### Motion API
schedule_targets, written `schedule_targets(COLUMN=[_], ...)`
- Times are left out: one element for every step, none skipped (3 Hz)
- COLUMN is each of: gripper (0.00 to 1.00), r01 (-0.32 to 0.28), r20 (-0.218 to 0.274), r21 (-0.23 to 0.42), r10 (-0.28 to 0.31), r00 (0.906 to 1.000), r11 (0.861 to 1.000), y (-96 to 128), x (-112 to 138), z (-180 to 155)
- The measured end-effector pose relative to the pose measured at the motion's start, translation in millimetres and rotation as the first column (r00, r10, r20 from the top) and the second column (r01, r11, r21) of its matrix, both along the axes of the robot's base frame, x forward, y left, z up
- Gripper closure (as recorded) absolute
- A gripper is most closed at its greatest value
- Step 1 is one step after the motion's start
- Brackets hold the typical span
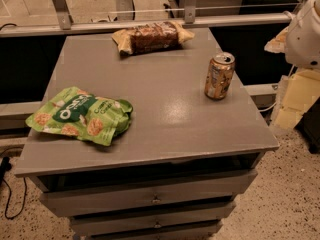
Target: Move orange can near green rice chip bag
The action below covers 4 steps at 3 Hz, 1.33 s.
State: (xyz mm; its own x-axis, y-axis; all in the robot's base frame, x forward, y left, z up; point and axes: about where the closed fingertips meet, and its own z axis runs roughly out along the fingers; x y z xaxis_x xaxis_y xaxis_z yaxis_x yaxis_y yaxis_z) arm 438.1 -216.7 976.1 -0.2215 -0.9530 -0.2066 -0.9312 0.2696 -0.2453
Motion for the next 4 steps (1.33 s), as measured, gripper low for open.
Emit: schedule_targets(gripper=[0.0,0.0,0.0,0.0], r01=[0.0,0.018,0.052,0.071], r20=[0.0,0.027,0.079,0.123], r21=[0.0,0.051,0.152,0.276], r10=[0.0,-0.02,-0.065,-0.109], r00=[1.0,0.9994,0.9947,0.9864], r11=[1.0,0.999,0.987,0.959], y=[0,-4,-10,-12], x=[0,22,66,106], z=[0,-11,-30,-47])
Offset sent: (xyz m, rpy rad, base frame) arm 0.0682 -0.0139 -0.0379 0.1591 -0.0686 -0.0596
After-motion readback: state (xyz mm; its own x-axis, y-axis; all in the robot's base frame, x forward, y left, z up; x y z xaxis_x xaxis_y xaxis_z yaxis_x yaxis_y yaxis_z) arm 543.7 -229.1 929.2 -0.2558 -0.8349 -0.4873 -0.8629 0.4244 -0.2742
